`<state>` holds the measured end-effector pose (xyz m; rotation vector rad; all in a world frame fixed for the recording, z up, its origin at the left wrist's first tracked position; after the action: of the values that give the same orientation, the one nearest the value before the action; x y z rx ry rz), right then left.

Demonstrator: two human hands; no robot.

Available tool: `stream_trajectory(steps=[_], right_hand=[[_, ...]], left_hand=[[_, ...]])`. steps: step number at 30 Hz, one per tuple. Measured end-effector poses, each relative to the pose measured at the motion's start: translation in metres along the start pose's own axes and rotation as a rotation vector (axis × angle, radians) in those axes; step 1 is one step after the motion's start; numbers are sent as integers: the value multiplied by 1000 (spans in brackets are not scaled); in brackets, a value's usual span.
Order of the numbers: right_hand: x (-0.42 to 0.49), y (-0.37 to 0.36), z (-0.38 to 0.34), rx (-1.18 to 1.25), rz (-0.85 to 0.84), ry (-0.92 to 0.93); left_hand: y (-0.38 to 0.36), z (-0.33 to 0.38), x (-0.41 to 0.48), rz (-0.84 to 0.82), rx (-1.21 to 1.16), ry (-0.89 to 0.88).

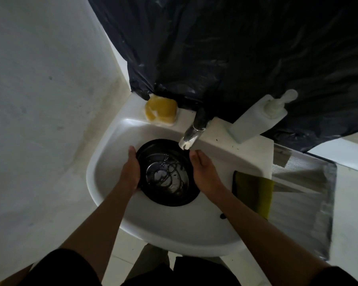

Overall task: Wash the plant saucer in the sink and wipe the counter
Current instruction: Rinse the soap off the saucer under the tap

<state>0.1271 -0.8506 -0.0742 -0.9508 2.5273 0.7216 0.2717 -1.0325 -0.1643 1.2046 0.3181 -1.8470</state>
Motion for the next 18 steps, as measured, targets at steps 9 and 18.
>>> stream_trajectory(steps=[9, 18], right_hand=[[-1, -2, -4, 149, -39, -2], [-3, 2, 7, 175, 40, -52]], left_hand=[[-14, 67, -92, -154, -191, 44], [-2, 54, -82, -166, -296, 27]])
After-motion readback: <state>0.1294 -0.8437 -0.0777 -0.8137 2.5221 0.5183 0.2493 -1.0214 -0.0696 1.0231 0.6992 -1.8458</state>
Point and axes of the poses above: each hand's wrist, its own x-axis towards the middle knuckle, its own y-axis out of the back of the hand, z = x × y, the point moved 1 cm from there along x, towards the middle knuckle
